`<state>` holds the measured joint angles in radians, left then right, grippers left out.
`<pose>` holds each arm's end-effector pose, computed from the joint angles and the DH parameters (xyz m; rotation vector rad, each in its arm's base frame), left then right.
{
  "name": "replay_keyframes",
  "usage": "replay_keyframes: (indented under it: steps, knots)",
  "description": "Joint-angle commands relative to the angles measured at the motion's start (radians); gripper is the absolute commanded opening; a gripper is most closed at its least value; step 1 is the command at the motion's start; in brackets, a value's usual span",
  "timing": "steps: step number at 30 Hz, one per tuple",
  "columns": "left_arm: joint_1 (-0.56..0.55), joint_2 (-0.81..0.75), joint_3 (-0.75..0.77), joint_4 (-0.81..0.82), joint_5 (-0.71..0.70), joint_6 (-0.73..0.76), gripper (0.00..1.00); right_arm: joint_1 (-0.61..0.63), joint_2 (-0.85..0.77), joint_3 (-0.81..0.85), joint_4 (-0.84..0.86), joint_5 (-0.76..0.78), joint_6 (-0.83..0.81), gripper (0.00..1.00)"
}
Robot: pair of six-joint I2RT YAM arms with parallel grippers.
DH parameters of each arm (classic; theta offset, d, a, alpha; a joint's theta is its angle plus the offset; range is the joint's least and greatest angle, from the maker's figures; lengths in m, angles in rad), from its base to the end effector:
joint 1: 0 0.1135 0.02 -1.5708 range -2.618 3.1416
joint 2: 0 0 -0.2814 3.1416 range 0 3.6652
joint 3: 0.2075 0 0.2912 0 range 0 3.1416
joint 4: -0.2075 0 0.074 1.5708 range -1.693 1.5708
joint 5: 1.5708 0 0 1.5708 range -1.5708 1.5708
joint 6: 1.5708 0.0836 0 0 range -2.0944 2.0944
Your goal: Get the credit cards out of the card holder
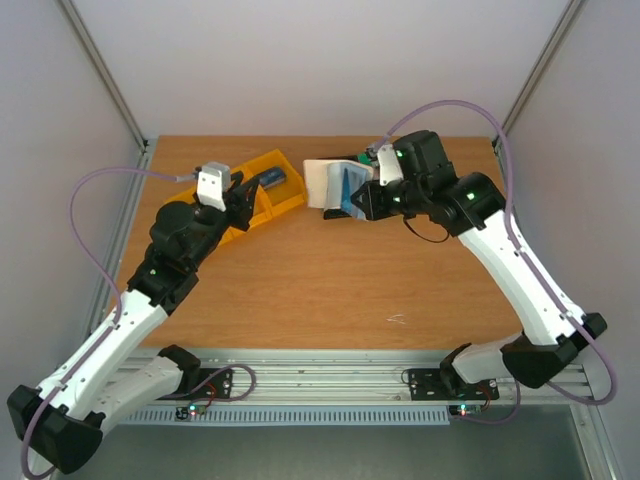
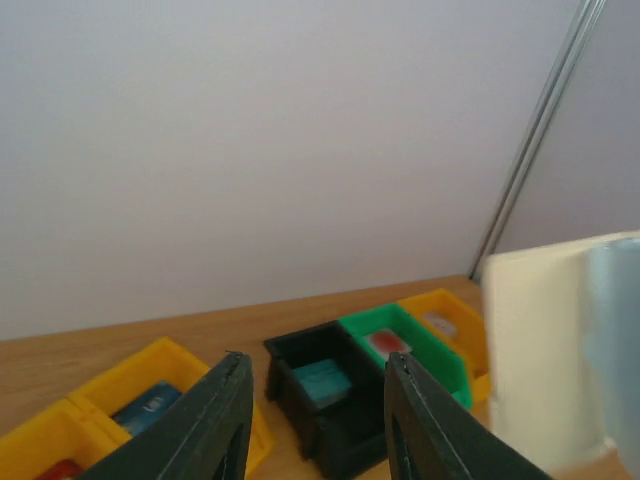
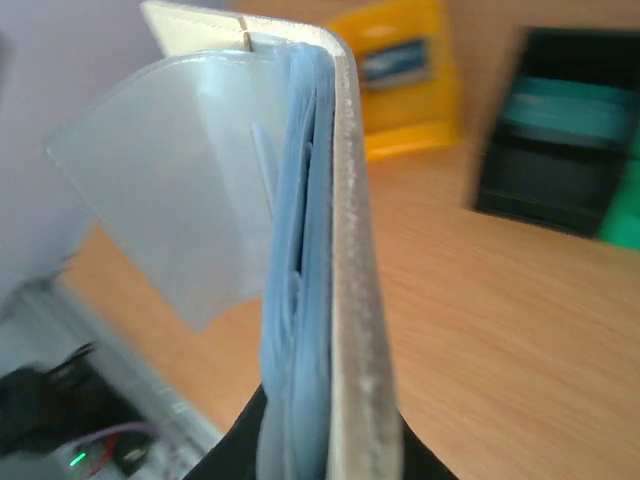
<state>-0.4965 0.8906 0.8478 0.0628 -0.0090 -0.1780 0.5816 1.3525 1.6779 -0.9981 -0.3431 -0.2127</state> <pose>0.2534 -0.1365 0.3832 0.2426 1.5558 -0.5249 0.2597 0.2044 0.4410 -1.0452 2.0054 0.5830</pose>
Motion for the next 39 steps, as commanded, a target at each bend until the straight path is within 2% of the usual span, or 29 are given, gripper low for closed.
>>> replay_keyframes:
  steps: [1,4,6,8,12,16,22,27,30,33,39]
  knots:
    - [0.007,-0.029,-0.020,0.047,0.066,0.140,0.36,0.074,0.101,0.101,-0.237,0.516,0.146,0.01]
    - [0.003,-0.025,-0.014,0.093,0.427,0.135,0.32,0.149,0.160,0.153,-0.240,0.563,0.152,0.01]
    - [-0.022,-0.009,-0.016,0.138,0.645,0.065,0.31,0.173,0.211,0.198,-0.237,0.553,0.149,0.01]
    - [-0.065,0.008,-0.023,0.162,0.756,0.002,0.31,0.181,0.238,0.222,-0.199,0.465,0.123,0.01]
    - [-0.099,0.036,-0.036,0.136,0.669,-0.076,0.31,0.181,0.231,0.197,-0.085,0.208,0.059,0.01]
    - [-0.096,0.048,-0.039,0.101,0.576,-0.100,0.31,0.180,0.204,0.172,-0.028,0.032,-0.004,0.01]
    - [-0.042,0.035,-0.065,0.060,0.529,-0.163,0.32,0.157,0.113,0.093,0.076,-0.240,-0.083,0.01]
    - [-0.022,0.016,-0.062,0.060,0.592,-0.180,0.32,0.151,0.072,0.060,0.090,-0.360,-0.140,0.01]
    - [-0.022,0.011,-0.069,0.117,0.678,-0.183,0.32,0.151,0.050,0.041,0.123,-0.420,-0.153,0.01]
    - [-0.022,0.016,-0.072,0.189,0.791,-0.189,0.31,0.152,0.038,0.025,0.177,-0.436,-0.141,0.01]
    - [-0.023,0.021,-0.063,0.268,0.894,-0.198,0.26,0.151,0.038,-0.001,0.274,-0.446,-0.106,0.01]
